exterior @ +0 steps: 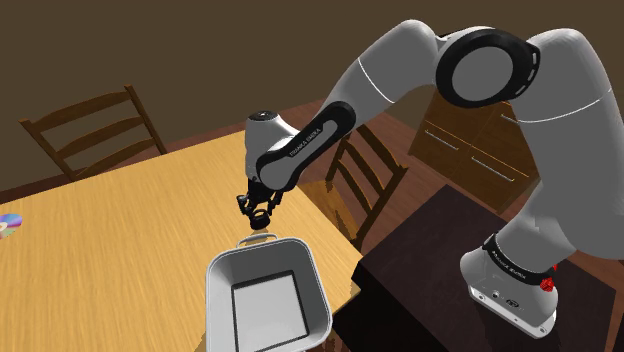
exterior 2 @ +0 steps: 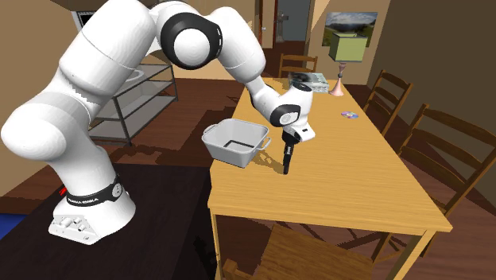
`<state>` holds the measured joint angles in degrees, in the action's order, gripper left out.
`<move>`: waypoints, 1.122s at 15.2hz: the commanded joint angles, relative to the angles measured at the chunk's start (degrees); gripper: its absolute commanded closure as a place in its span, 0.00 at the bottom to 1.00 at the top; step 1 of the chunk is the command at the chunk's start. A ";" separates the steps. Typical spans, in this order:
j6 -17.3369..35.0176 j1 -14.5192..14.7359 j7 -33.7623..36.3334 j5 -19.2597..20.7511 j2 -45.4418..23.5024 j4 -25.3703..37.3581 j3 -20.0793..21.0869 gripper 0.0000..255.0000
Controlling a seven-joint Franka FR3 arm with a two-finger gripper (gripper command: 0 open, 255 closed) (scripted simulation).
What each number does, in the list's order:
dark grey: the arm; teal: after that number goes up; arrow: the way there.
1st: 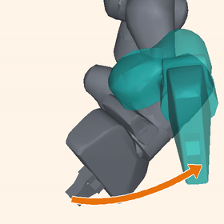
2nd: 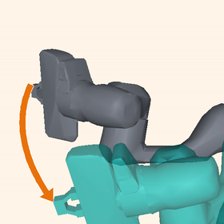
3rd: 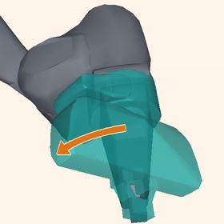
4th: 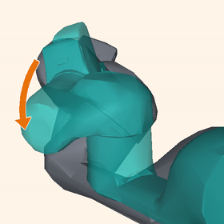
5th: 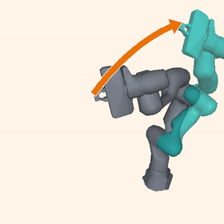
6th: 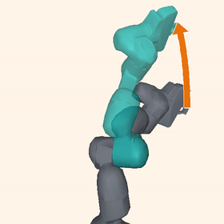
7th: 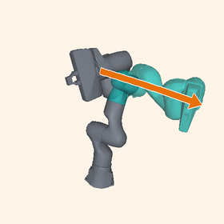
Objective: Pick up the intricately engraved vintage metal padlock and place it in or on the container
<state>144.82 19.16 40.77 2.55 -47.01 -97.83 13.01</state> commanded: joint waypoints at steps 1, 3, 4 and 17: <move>0.00 0.01 0.00 0.00 -0.01 -0.02 0.01 1.00; -0.39 -0.07 0.02 -0.07 0.57 -0.22 0.10 1.00; -0.78 -0.16 0.03 -0.15 1.22 -0.46 0.20 1.00; -6.64 -1.22 0.17 -1.27 8.98 -2.32 1.46 1.00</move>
<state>138.61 17.94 40.81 1.37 -38.65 -99.95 14.36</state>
